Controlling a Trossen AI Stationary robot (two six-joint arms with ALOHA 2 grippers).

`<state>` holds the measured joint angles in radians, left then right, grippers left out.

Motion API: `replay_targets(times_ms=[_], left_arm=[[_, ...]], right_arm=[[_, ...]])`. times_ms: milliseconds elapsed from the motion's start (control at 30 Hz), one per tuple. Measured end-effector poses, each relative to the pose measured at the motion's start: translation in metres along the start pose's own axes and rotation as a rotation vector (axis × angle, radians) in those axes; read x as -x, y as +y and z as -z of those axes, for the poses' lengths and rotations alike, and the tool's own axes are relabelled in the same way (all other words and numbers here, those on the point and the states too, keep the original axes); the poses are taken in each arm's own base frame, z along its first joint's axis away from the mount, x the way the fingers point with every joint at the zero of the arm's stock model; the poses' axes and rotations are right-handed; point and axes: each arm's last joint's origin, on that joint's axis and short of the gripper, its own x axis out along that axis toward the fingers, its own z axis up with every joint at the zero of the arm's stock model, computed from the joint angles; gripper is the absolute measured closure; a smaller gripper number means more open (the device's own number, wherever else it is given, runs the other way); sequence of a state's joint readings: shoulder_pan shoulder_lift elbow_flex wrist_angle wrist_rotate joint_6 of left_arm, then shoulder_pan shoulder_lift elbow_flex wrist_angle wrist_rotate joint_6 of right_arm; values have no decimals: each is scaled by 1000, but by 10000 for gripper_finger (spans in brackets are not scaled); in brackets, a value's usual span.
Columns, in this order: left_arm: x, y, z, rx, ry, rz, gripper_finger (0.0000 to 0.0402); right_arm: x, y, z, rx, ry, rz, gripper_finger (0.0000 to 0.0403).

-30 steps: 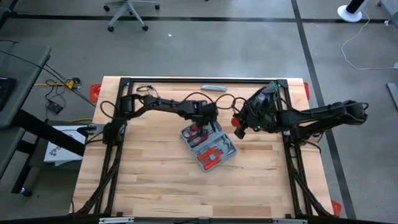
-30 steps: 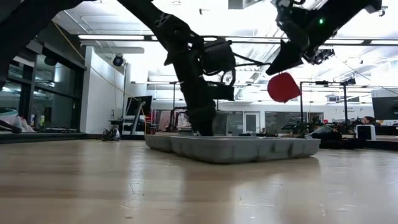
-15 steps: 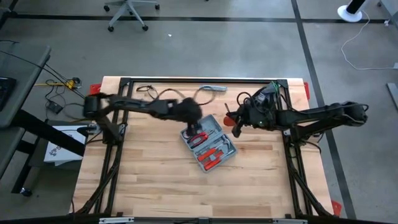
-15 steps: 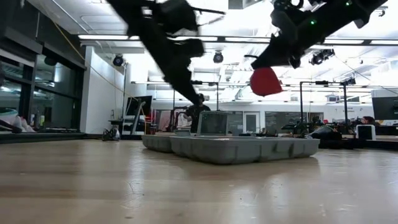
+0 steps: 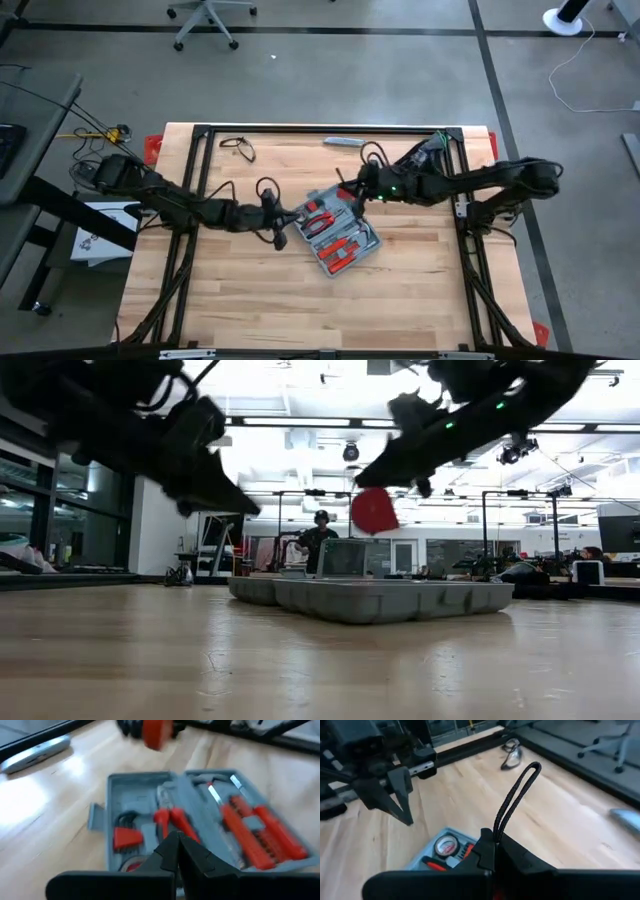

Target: Prefit tool cases

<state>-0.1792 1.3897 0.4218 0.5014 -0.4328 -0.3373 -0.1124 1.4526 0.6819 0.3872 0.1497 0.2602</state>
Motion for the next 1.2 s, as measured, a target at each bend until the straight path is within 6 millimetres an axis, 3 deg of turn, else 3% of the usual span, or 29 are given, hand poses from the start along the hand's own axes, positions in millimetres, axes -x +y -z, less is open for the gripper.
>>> replay_targets(times_ms=[333, 567, 1200], left_arm=[[3, 0, 5, -31, -4, -41, 401], [3, 0, 6, -36, 5, -36, 401], [3, -1, 6, -44, 9, -29, 401]], right_arm=[[-67, 4, -7, -8, 74, -83, 403], [-98, 2, -1, 18, 177, -55, 403], [-102, -23, 8, 29, 280, 99, 403]])
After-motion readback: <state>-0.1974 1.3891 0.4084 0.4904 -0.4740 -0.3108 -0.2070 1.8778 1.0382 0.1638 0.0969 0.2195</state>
